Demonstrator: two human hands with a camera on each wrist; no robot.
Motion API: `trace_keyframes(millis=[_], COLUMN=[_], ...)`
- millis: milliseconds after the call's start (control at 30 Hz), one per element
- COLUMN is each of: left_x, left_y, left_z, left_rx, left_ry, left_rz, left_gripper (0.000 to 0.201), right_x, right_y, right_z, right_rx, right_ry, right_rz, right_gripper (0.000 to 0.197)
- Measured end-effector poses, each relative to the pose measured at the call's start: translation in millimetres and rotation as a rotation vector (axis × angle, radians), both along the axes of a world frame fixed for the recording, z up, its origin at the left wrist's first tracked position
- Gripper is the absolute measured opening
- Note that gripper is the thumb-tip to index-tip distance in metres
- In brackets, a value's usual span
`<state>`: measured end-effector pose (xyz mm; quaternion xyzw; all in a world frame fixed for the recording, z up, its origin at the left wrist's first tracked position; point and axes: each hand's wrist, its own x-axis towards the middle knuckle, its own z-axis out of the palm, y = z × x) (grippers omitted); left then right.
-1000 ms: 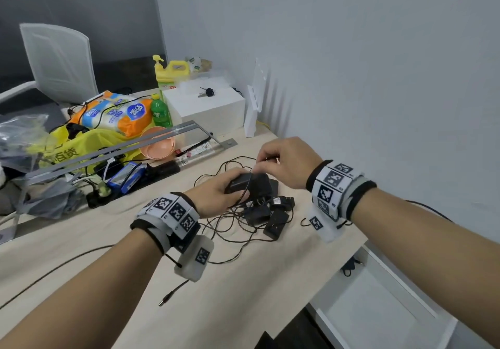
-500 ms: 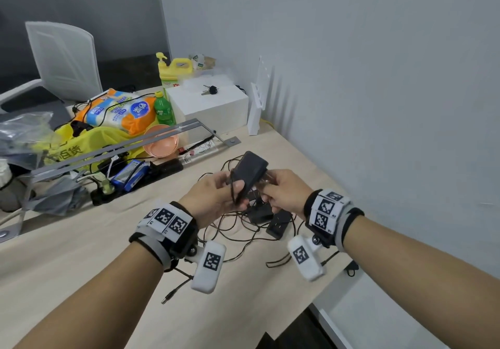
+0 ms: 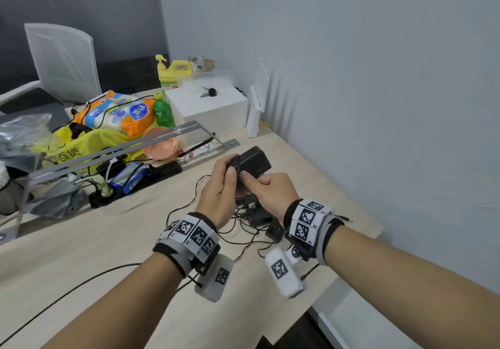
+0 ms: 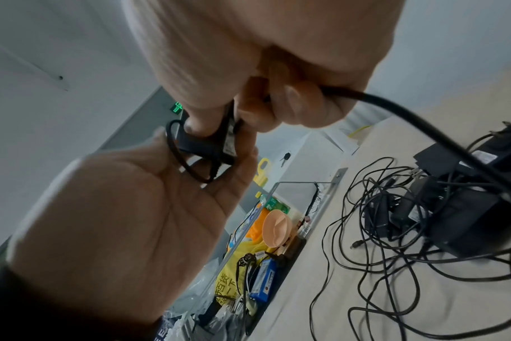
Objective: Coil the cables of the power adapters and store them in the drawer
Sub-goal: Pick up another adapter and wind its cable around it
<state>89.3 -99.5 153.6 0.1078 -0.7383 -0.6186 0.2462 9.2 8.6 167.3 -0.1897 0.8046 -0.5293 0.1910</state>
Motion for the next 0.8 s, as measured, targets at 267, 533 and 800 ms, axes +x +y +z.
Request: trace_keyframes(millis=[267, 533, 800], left_x=[-5.0, -7.3, 1.4], left_y=[-18.2, -39.1, -46.8], left_z=[-0.5, -4.2, 8.9], left_rx=[0.048, -0.119, -0.122], left_ry=[-0.082, -0.201, -0.292], left_rz=[-0.025, 0.071, -0.319], left_gripper=[0.022, 0.025, 0.012], right_x=[-1.3, -3.1, -33.0], right_y=[7.5, 16.7, 11.7], right_z=[-1.9, 31.8, 71.5], right_rx=[0.092, 0.485, 0.286], right_ry=[0.165, 0.588, 0.488], right_rz=[0.065, 0.363, 0.397], right_gripper=[0.052, 0.02, 0.012])
